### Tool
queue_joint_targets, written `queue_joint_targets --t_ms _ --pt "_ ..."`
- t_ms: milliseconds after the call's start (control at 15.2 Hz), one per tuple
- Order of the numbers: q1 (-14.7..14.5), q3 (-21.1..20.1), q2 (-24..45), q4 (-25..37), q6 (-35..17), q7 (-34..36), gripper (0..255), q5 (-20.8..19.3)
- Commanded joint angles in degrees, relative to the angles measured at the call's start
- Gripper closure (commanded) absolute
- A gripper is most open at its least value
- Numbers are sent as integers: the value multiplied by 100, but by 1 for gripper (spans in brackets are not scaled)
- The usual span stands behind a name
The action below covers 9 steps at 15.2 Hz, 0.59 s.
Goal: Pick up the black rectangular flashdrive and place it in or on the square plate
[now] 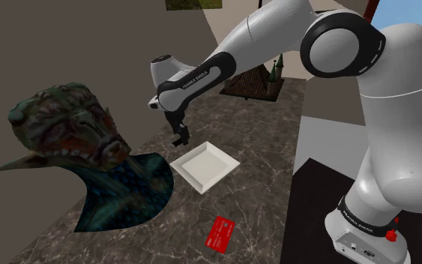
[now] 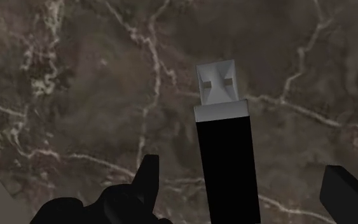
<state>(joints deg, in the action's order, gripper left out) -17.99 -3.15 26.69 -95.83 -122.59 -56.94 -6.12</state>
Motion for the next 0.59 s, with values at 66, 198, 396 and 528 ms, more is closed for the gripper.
queue_joint_targets --t_ms 66,198,396,528 --pt "8 5 43 -1 -47 -9 0 -3" --pt "8 5 43 -1 -47 -9 0 -3" --pt "8 5 43 -1 -47 -9 0 -3" --pt "8 5 43 -1 -47 -9 255 -3"
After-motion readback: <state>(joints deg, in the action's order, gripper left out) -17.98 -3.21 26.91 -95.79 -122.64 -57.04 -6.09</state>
